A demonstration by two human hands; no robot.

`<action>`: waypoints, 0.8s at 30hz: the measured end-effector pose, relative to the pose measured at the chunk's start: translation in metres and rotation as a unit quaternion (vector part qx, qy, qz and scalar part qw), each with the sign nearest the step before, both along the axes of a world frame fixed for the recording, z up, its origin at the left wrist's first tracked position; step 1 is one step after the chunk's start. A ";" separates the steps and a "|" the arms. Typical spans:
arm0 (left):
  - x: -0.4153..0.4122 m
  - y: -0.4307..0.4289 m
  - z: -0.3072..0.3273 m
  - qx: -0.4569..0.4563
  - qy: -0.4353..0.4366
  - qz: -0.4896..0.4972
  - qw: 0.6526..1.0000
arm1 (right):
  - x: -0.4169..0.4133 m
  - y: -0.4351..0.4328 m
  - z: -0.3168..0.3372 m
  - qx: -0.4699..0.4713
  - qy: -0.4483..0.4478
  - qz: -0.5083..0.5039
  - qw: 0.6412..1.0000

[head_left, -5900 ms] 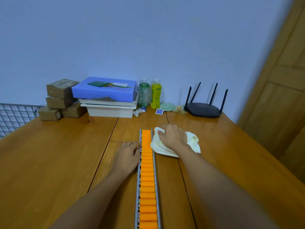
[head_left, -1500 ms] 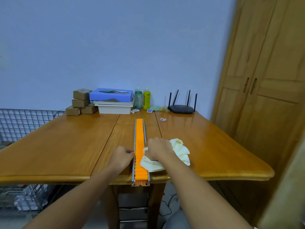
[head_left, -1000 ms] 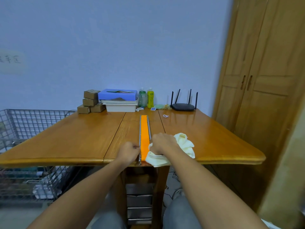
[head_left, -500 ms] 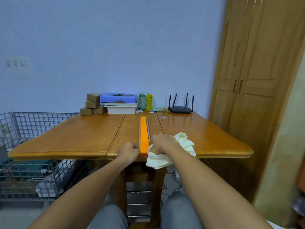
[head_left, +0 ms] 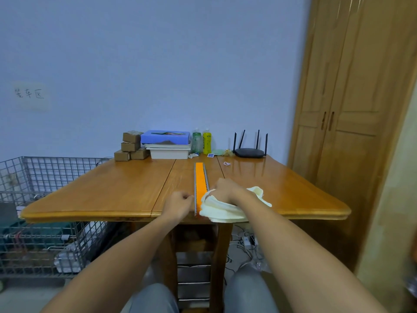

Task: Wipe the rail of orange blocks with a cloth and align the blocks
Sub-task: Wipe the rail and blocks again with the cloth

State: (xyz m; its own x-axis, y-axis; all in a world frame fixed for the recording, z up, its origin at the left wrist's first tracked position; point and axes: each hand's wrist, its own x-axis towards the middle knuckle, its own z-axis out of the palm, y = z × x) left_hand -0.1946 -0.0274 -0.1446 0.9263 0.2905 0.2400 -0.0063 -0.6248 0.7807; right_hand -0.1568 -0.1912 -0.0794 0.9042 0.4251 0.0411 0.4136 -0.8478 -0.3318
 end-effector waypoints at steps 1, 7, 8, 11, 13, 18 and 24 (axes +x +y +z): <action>0.002 0.001 0.004 -0.027 -0.005 -0.003 1.000 | 0.004 0.002 0.002 0.017 0.002 0.004 1.000; 0.021 0.008 0.024 -0.174 -0.033 -0.058 0.983 | 0.022 0.016 0.040 0.071 -0.003 0.038 0.997; 0.023 0.008 0.029 -0.214 -0.040 -0.059 0.974 | 0.023 0.019 0.047 0.084 -0.013 0.042 0.995; 0.035 0.011 0.045 -0.340 -0.064 -0.074 0.935 | 0.033 0.030 0.057 0.179 -0.016 0.030 0.983; 0.043 0.016 0.057 -0.393 -0.070 -0.113 0.910 | 0.040 0.041 0.058 0.258 -0.010 0.024 0.966; 0.066 0.017 0.083 -0.430 -0.047 -0.213 0.876 | 0.076 0.074 0.056 0.433 0.015 -0.010 0.901; 0.112 0.031 0.107 -0.377 -0.123 -0.117 0.910 | 0.118 0.091 0.057 0.507 0.036 -0.030 0.860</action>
